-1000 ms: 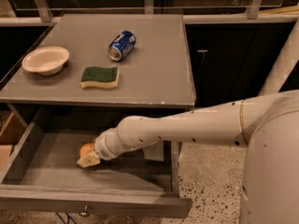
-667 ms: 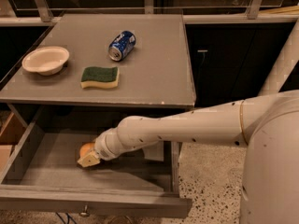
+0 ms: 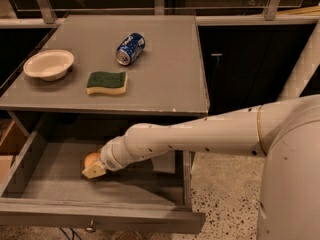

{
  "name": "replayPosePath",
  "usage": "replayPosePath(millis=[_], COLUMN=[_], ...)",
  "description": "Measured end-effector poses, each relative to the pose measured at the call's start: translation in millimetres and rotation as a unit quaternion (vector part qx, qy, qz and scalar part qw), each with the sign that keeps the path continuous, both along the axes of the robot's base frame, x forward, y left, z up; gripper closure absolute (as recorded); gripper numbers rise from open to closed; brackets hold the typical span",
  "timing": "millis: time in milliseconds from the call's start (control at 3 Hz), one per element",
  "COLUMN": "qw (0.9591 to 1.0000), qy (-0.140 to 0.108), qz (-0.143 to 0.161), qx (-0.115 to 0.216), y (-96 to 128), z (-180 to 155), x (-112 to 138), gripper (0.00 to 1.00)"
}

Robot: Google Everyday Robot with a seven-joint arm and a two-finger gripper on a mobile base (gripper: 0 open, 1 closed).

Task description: Pick orange from top drawer and place on counter

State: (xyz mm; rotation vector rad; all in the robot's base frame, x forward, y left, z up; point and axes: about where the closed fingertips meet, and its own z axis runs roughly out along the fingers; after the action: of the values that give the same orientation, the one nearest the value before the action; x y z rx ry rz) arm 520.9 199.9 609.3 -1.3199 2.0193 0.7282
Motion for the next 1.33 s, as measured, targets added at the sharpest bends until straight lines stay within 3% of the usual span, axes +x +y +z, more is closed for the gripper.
replayPosePath(millis=[667, 1000, 1333], qw=[0.9984, 0.9969, 0.9918], qy=[-0.023, -0.026, -0.040], qz=[-0.041, -0.060, -0.099], qx=[-0.033, -0.045, -0.069], y=[-46, -77, -130], z=[61, 86, 121], x=[-1, -19, -39], gripper=[1.00, 1.00, 1.00])
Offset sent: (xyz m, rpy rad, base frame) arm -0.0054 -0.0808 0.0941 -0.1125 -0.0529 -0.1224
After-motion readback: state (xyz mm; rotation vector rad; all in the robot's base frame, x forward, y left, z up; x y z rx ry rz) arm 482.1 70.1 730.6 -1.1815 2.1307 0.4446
